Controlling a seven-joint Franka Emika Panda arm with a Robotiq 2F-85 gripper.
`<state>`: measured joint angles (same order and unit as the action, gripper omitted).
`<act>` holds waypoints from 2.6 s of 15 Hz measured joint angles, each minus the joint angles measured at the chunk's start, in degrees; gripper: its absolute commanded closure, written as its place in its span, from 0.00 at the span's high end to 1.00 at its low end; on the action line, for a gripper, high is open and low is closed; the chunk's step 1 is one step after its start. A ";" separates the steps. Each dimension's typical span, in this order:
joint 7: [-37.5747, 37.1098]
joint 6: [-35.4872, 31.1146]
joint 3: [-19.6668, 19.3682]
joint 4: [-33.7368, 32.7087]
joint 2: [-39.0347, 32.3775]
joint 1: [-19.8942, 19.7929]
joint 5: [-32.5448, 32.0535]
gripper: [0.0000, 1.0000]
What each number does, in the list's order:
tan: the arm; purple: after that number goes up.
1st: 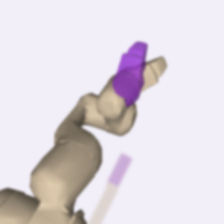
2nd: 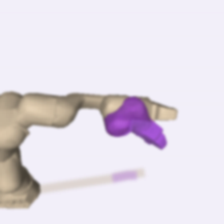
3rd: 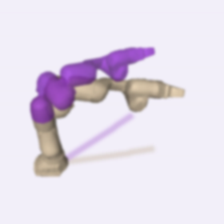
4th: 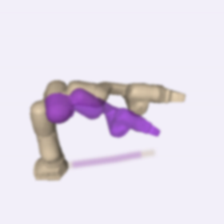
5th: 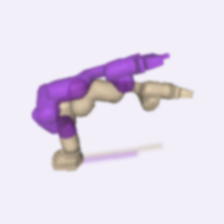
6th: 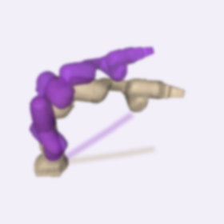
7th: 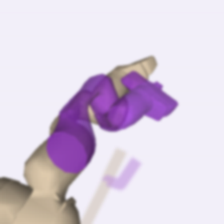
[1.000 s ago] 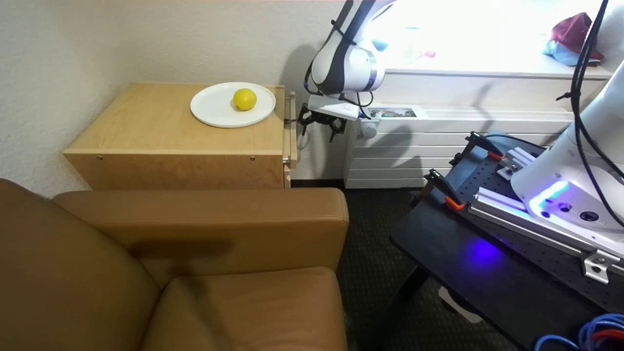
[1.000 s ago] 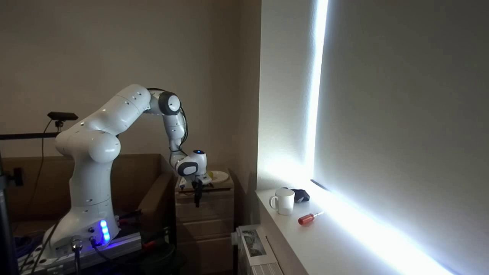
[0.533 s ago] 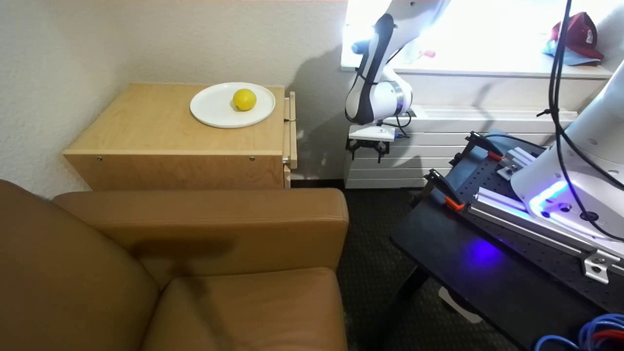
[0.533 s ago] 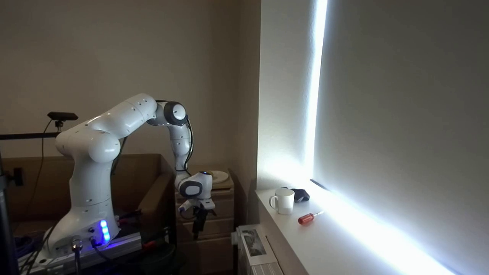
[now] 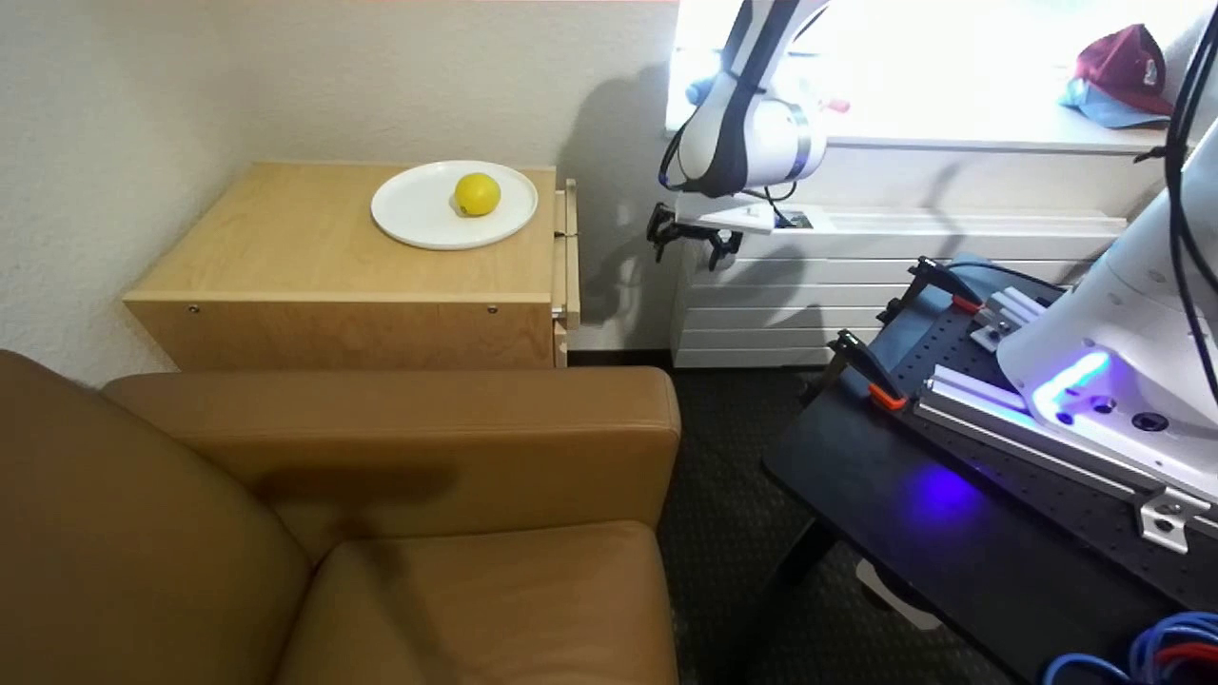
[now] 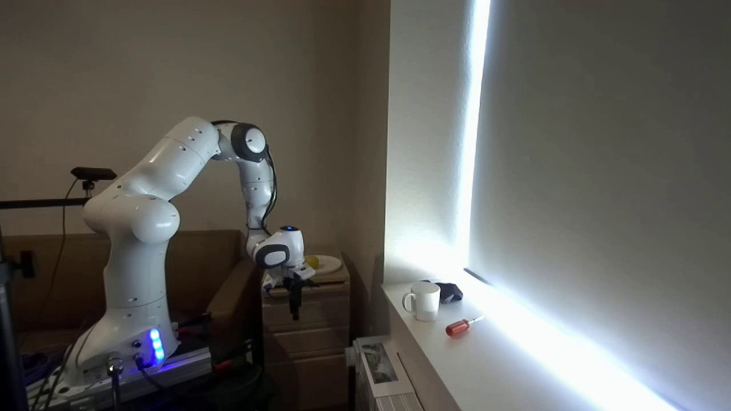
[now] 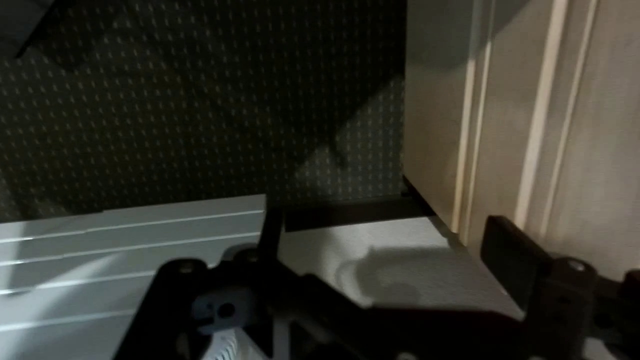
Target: Open the top drawer
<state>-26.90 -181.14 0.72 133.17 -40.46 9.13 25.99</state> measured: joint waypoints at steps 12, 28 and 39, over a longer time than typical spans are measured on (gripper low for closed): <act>2.67 -7.59 22.98 9.75 12.95 -10.22 -0.88 1.00; -3.26 -12.76 13.42 -5.39 -4.00 0.45 -0.36 1.00; -3.57 -10.63 11.08 -12.36 -9.51 3.23 1.71 1.00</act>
<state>-30.46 -191.77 11.80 120.82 -49.97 12.35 27.70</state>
